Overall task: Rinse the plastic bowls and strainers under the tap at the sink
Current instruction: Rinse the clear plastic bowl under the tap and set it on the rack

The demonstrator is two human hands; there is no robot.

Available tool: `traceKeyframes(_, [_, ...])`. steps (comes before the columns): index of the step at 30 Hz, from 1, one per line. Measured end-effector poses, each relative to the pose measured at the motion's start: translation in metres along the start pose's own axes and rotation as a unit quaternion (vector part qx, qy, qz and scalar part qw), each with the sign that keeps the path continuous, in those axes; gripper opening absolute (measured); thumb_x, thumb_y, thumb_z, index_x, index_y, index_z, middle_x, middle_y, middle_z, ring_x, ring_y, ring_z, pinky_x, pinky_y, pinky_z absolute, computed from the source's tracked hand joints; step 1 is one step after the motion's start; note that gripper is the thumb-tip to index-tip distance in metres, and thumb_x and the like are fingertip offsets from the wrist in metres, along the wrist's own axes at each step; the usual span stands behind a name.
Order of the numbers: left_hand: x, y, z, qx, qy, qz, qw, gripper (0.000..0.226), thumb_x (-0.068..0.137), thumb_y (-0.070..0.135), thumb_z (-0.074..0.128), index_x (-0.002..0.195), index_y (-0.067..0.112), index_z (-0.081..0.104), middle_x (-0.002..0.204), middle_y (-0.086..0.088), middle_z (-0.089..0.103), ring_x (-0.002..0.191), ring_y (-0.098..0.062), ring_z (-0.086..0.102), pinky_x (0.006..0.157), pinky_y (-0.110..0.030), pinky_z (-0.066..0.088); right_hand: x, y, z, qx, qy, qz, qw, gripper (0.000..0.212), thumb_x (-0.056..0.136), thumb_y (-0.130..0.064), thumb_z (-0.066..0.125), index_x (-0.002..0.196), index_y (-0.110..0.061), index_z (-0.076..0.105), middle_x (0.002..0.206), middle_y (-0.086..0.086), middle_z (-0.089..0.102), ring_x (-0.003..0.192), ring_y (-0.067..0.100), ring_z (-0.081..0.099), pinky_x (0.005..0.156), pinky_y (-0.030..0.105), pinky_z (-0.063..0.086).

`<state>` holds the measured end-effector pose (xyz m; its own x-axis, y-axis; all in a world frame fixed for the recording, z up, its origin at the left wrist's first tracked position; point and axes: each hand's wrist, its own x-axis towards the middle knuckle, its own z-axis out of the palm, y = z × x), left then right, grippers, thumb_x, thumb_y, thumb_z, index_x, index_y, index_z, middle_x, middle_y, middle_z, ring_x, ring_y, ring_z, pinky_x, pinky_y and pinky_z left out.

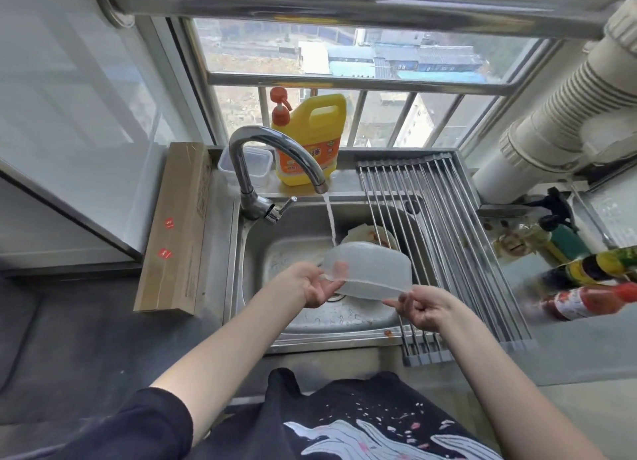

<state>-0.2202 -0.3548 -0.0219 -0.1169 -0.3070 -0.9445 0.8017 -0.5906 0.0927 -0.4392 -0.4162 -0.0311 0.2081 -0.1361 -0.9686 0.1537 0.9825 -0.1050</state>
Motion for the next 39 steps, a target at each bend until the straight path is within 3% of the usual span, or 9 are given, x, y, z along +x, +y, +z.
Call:
traceKeyframes(3, [0.008, -0.008, 0.004, 0.071, 0.03, 0.043, 0.996, 0.024, 0.098, 0.003, 0.037, 0.091, -0.004, 0.059, 0.055, -0.016, 0.065, 0.039, -0.025, 0.063, 0.029, -0.029, 0.047, 0.001, -0.001, 0.0, -0.155, 0.006, -0.044, 0.987, 0.016, 0.099, -0.015, 0.041, 0.107, -0.006, 0.052, 0.071, 0.01, 0.062, 0.038, 0.012, 0.054, 0.031, 0.019, 0.042])
traceKeyframes(5, [0.015, -0.014, 0.012, 0.106, 0.043, 0.088, 0.989, 0.027, 0.099, 0.014, 0.039, 0.105, 0.0, 0.061, 0.079, -0.011, 0.069, 0.062, -0.023, 0.067, 0.04, -0.03, 0.053, 0.001, -0.006, -0.001, -0.213, 0.021, -0.099, 0.972, 0.017, 0.097, -0.024, 0.045, 0.1, -0.01, 0.054, 0.078, 0.006, 0.063, 0.058, 0.017, 0.06, 0.05, 0.022, 0.051])
traceKeyframes(8, [0.021, -0.017, 0.033, 0.154, 0.039, 0.194, 0.968, 0.046, 0.101, 0.046, 0.03, 0.122, 0.013, 0.055, 0.11, -0.009, 0.063, 0.097, -0.024, 0.06, 0.069, -0.032, 0.051, 0.007, -0.019, -0.01, -0.188, -0.035, -0.189, 0.963, 0.059, 0.093, -0.058, 0.035, 0.119, -0.009, 0.056, 0.104, 0.011, 0.064, 0.1, 0.027, 0.059, 0.087, 0.042, 0.047])
traceKeyframes(11, [0.023, -0.011, 0.052, 0.241, 0.032, 0.309, 0.92, 0.042, 0.101, 0.044, 0.029, 0.118, 0.01, 0.047, 0.116, -0.012, 0.057, 0.099, -0.021, 0.052, 0.082, -0.031, 0.044, 0.002, -0.035, -0.009, -0.125, -0.128, -0.279, 0.943, 0.064, 0.088, -0.055, 0.054, 0.134, -0.011, 0.046, 0.128, 0.02, 0.056, 0.113, 0.036, 0.056, 0.085, 0.055, 0.052])
traceKeyframes(14, [0.026, 0.001, 0.075, 0.281, 0.015, 0.339, 0.898, 0.045, 0.095, 0.058, 0.031, 0.113, 0.016, 0.031, 0.117, -0.01, 0.051, 0.106, -0.025, 0.053, 0.096, -0.046, 0.046, -0.001, -0.063, -0.001, -0.115, -0.016, -0.388, 0.914, 0.082, 0.069, -0.031, 0.081, 0.133, -0.006, 0.036, 0.128, 0.022, 0.05, 0.111, 0.035, 0.058, 0.087, 0.053, 0.053])
traceKeyframes(19, [0.042, 0.022, 0.129, 0.376, -0.035, 0.397, 0.836, 0.082, 0.074, 0.068, 0.047, 0.141, 0.021, 0.033, 0.138, -0.009, 0.044, 0.122, -0.028, 0.046, 0.099, -0.048, 0.044, 0.007, -0.127, 0.017, -0.147, 0.096, -0.475, 0.863, 0.031, 0.081, -0.037, 0.069, 0.102, -0.02, 0.055, 0.109, 0.006, 0.062, 0.103, 0.028, 0.062, 0.089, 0.05, 0.053])
traceKeyframes(25, [0.072, 0.046, 0.186, 0.427, 0.017, 0.415, 0.803, 0.062, 0.1, 0.03, 0.045, 0.152, 0.012, 0.016, 0.159, -0.008, 0.007, 0.146, -0.022, 0.012, 0.117, -0.038, 0.012, 0.038, -0.2, 0.038, -0.242, 0.177, -0.494, 0.816, 0.047, 0.08, -0.032, 0.057, 0.123, -0.014, 0.052, 0.12, 0.01, 0.054, 0.106, 0.026, 0.055, 0.076, 0.032, 0.049])
traceKeyframes(29, [0.106, 0.063, 0.207, 0.464, 0.068, 0.409, 0.783, 0.063, 0.099, 0.033, 0.043, 0.152, 0.013, 0.016, 0.156, -0.014, 0.016, 0.145, -0.026, 0.015, 0.118, -0.038, 0.014, 0.059, -0.221, 0.037, -0.31, 0.226, -0.504, 0.774, 0.075, 0.086, -0.034, 0.061, 0.148, -0.015, 0.023, 0.149, 0.01, 0.034, 0.133, 0.027, 0.038, 0.105, 0.041, 0.035])
traceKeyframes(39, [0.134, 0.069, 0.21, 0.475, 0.111, 0.392, 0.78, 0.057, 0.1, 0.042, 0.037, 0.151, 0.02, 0.025, 0.153, -0.008, 0.031, 0.14, -0.032, 0.019, 0.114, -0.043, 0.017, 0.078, -0.22, 0.044, -0.423, 0.398, -0.503, 0.64, 0.058, 0.09, -0.045, 0.051, 0.14, -0.022, 0.033, 0.147, 0.01, 0.036, 0.133, 0.032, 0.032, 0.105, 0.05, 0.025])
